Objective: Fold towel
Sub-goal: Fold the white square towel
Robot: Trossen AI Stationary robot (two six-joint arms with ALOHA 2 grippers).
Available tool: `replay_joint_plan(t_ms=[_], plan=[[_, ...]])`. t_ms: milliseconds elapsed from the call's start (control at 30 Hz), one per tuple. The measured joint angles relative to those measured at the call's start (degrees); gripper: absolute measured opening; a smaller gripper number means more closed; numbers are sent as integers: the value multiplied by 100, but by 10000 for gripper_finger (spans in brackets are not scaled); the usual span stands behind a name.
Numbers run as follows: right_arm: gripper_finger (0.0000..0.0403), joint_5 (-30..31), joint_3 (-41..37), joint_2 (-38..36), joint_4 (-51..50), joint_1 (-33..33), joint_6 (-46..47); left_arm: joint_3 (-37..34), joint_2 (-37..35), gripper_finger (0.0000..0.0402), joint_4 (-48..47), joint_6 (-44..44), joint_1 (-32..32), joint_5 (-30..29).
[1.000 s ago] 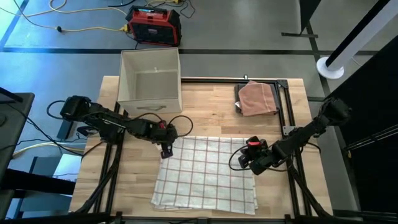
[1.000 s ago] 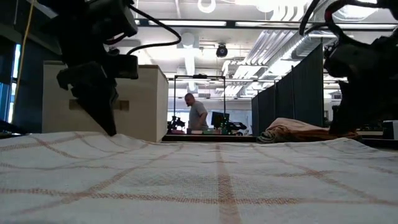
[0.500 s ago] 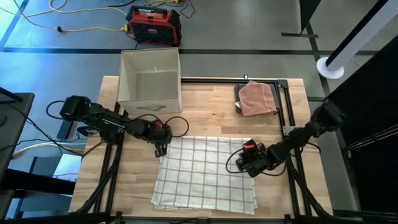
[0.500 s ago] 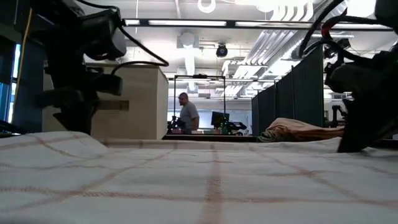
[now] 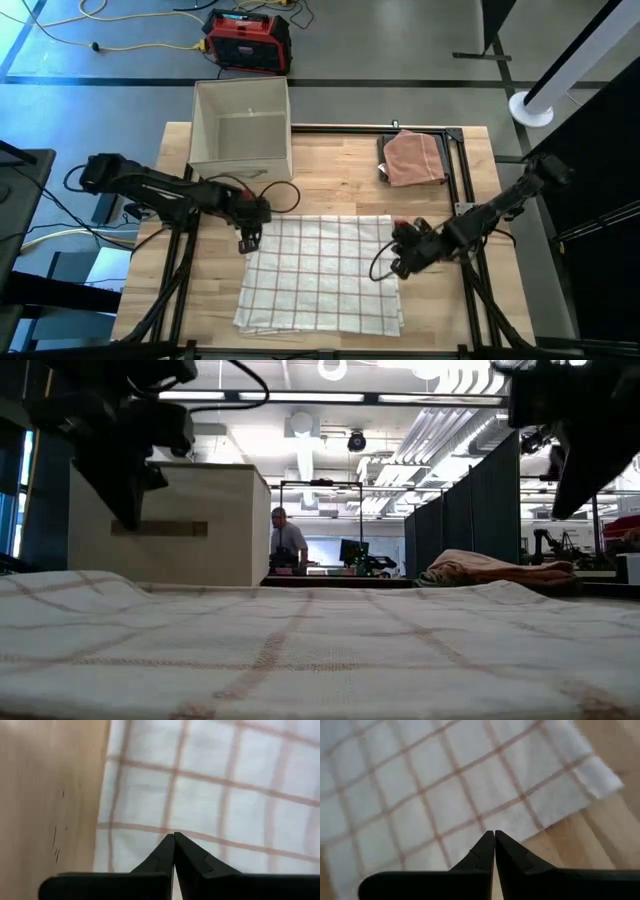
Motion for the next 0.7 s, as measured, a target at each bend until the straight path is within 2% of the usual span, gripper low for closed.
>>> replay_joint_plan(t_ms=[100, 133, 433, 567, 700], plan=[[1, -1111, 78, -69, -155, -717, -1268, 8, -156, 10, -266, 230, 20, -119], [7, -1208, 75, -48, -158, -906, -1588, 5, -161, 20, -298, 290, 39, -140], [72, -1713, 32, 175, -129, -2518, -4296, -19, -212, 105, -592, 834, 210, -333], [114, -1588, 31, 335, -124, -2915, -4529, -23, -189, 145, -626, 705, 574, -653], [141, -1553, 30, 419, -107, -3088, -4724, -23, 76, 165, -619, 694, 966, -589]])
